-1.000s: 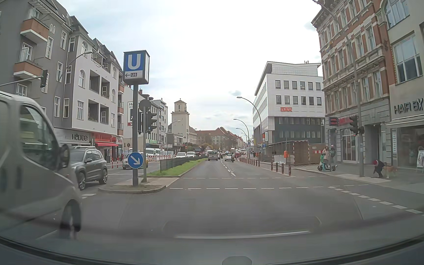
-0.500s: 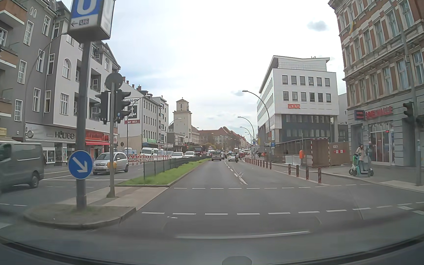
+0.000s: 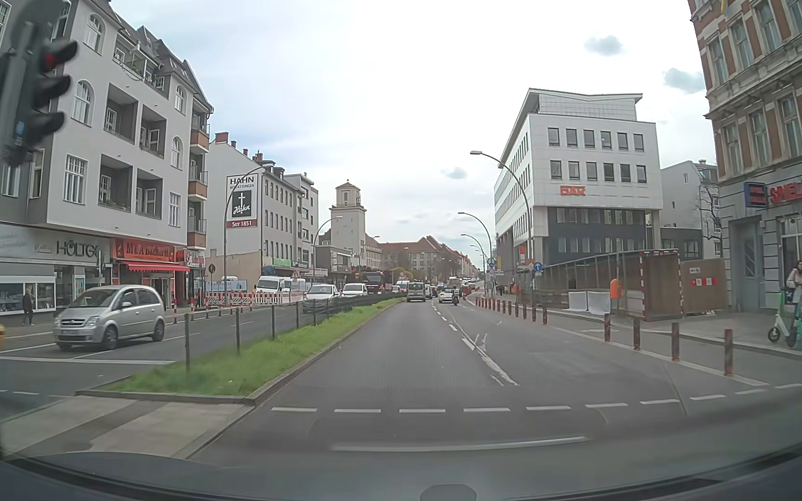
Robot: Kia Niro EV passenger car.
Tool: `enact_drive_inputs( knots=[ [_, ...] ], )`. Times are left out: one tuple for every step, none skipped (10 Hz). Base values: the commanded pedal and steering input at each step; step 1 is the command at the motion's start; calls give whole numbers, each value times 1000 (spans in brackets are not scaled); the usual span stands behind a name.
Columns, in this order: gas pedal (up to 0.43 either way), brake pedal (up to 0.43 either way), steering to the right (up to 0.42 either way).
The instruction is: Follow the waypoints while adhering to traffic rules and regulations
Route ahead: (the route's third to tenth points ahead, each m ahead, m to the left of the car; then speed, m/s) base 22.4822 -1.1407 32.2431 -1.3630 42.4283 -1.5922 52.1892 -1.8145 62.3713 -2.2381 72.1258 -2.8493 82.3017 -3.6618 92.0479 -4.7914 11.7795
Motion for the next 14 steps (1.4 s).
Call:
enact_drive_inputs(
  knots=[
    [150,0,-2],
    [98,0,-3],
    [98,0,-2],
    [79,0,-3],
    [20,0,-2],
    [0,0,-2],
    [0,0,0],
    [0,0,0],
    [0,0,0],
    [0,0,0],
    [0,0,6],
    [0,0,8],
    [0,0,9],
    [0,0,15]
  ],
)
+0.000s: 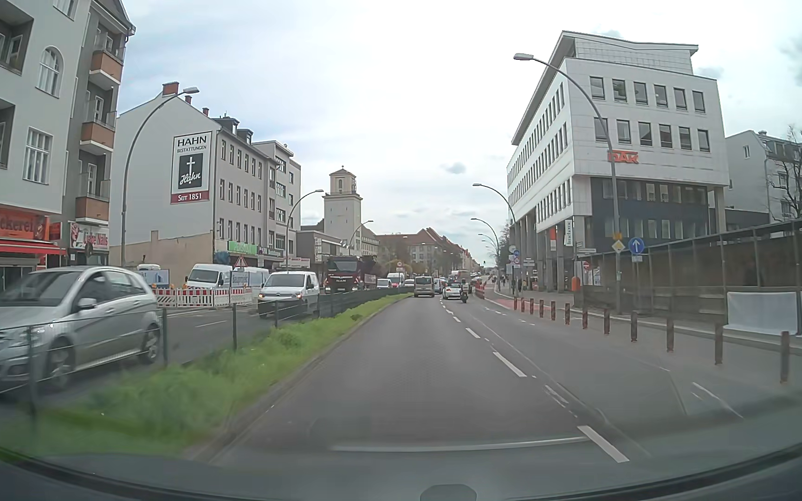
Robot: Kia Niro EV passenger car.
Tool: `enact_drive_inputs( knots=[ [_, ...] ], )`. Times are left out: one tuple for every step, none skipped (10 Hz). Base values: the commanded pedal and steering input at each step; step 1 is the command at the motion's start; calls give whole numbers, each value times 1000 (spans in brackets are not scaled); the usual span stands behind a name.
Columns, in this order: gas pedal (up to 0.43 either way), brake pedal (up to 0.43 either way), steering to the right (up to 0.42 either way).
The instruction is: Follow the waypoints while adhering to traffic rules and regulations
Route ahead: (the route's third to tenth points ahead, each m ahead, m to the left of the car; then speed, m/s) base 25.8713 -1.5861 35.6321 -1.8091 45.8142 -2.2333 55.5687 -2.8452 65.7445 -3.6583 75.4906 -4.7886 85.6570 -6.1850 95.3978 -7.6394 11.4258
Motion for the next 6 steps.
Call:
enact_drive_inputs(
  knots=[
    [0,0,23],
    [0,6,23],
    [0,6,23],
    [0,30,18],
    [0,30,11],
    [0,6,7]
  ],
)
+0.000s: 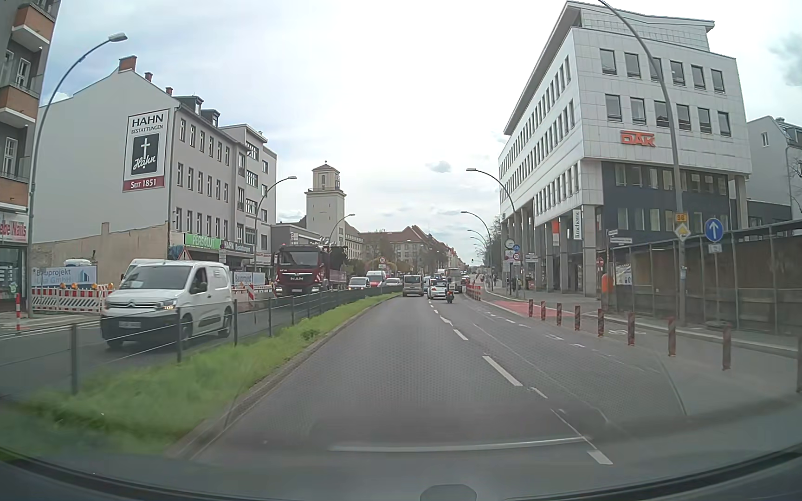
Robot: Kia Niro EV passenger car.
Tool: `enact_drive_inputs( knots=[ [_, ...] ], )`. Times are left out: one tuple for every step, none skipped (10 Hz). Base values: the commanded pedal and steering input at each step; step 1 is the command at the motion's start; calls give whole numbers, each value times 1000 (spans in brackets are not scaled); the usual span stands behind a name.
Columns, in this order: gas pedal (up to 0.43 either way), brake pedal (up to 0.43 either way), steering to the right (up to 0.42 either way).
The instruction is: Follow the waypoints while adhering to traffic rules and regulations
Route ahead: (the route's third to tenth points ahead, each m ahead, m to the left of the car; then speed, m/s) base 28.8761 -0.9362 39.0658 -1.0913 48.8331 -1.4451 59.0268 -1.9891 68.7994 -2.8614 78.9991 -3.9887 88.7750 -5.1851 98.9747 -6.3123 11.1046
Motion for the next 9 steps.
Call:
enact_drive_inputs(
  knots=[
    [0,0,7],
    [0,0,7],
    [0,0,7],
    [0,0,6],
    [0,0,5],
    [0,0,5],
    [0,0,5],
    [0,0,5],
    [0,0,5]
  ],
)
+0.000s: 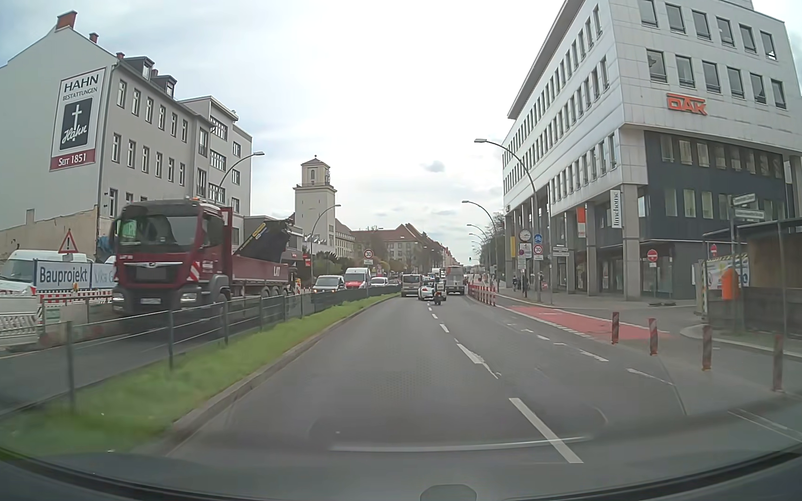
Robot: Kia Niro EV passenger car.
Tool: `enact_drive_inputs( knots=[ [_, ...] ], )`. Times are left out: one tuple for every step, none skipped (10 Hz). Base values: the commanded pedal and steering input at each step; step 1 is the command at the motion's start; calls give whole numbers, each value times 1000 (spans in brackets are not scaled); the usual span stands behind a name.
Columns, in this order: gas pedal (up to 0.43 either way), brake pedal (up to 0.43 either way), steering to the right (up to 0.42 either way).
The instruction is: Follow the waypoints while adhering to traffic rules and regulations
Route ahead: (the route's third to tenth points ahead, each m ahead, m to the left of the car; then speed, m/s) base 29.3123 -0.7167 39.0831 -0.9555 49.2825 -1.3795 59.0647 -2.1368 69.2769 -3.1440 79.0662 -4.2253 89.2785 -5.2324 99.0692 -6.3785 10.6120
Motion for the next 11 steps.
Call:
enact_drive_inputs(
  knots=[
    [0,0,5],
    [0,0,5],
    [0,0,5],
    [0,0,5],
    [0,0,5],
    [0,0,5],
    [8,0,5],
    [79,0,4],
    [98,0,4],
    [87,0,4],
    [87,0,3]
  ],
)
